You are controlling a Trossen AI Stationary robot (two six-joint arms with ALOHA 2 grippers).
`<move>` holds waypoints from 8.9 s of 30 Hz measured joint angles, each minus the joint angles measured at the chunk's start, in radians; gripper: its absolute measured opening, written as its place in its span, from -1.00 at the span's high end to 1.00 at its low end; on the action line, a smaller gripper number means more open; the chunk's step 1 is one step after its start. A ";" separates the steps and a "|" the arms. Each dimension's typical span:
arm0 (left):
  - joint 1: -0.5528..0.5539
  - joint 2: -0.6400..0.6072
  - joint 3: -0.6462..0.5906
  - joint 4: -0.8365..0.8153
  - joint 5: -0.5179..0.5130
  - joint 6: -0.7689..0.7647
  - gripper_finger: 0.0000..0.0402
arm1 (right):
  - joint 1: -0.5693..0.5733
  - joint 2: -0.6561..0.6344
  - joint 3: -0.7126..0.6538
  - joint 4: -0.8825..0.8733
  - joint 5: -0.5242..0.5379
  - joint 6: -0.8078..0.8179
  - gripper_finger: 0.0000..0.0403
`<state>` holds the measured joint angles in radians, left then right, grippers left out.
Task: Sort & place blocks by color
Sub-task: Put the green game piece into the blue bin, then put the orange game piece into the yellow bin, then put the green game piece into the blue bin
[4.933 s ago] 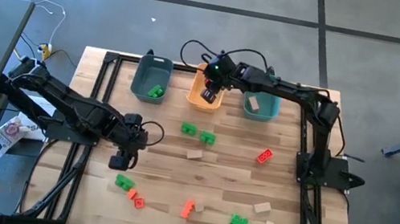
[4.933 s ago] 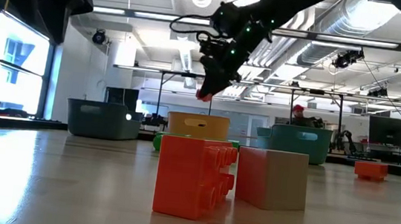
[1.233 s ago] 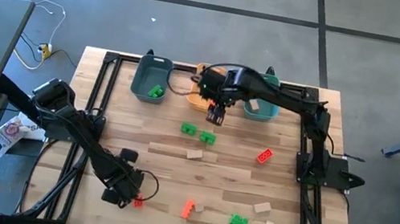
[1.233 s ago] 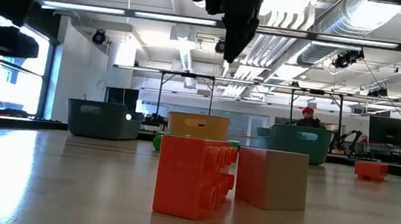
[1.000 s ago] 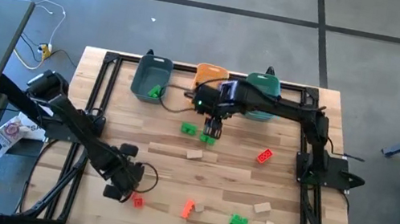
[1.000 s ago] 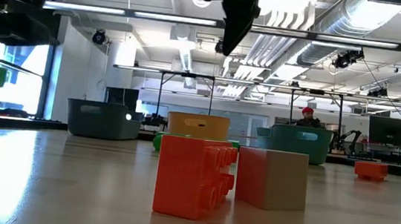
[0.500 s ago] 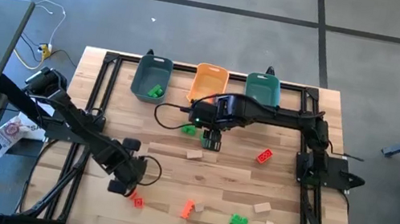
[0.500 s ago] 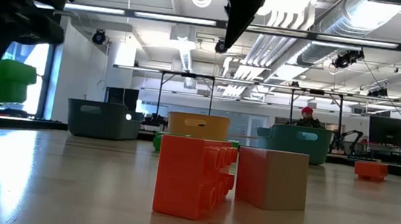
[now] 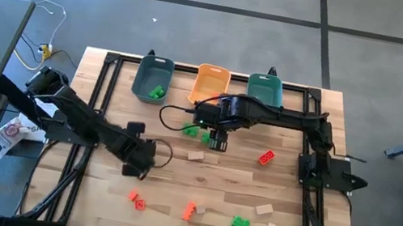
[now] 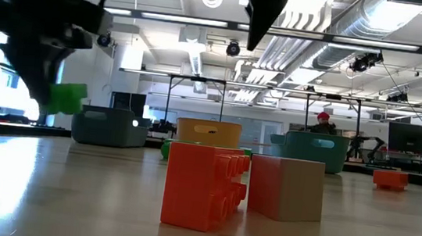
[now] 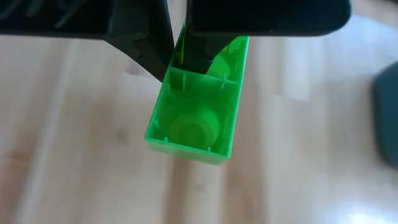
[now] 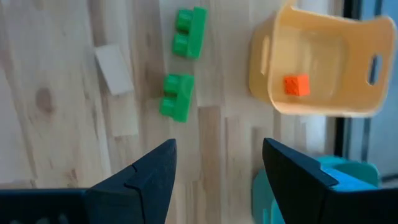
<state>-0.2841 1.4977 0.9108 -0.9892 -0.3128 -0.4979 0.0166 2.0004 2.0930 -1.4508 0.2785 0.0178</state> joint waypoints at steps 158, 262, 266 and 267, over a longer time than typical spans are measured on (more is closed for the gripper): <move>0.466 -0.419 0.011 0.014 0.249 0.075 0.28 | 0.383 0.167 -0.542 0.972 -0.439 -0.177 0.65; 0.122 -0.419 -0.079 0.026 0.196 -0.141 0.28 | -0.381 0.025 -0.543 0.911 -0.114 0.165 0.25; 0.093 -0.419 -0.079 0.029 0.195 -0.146 0.28 | -0.381 0.024 -0.543 0.908 -0.114 0.160 0.15; 0.089 -0.419 -0.079 0.031 0.195 -0.146 0.28 | -0.381 0.024 -0.543 0.908 -0.113 0.160 0.13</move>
<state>-0.1954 1.0790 0.8318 -0.9581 -0.1177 -0.6441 -0.3649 2.0241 1.5501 -0.5423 0.1654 0.1780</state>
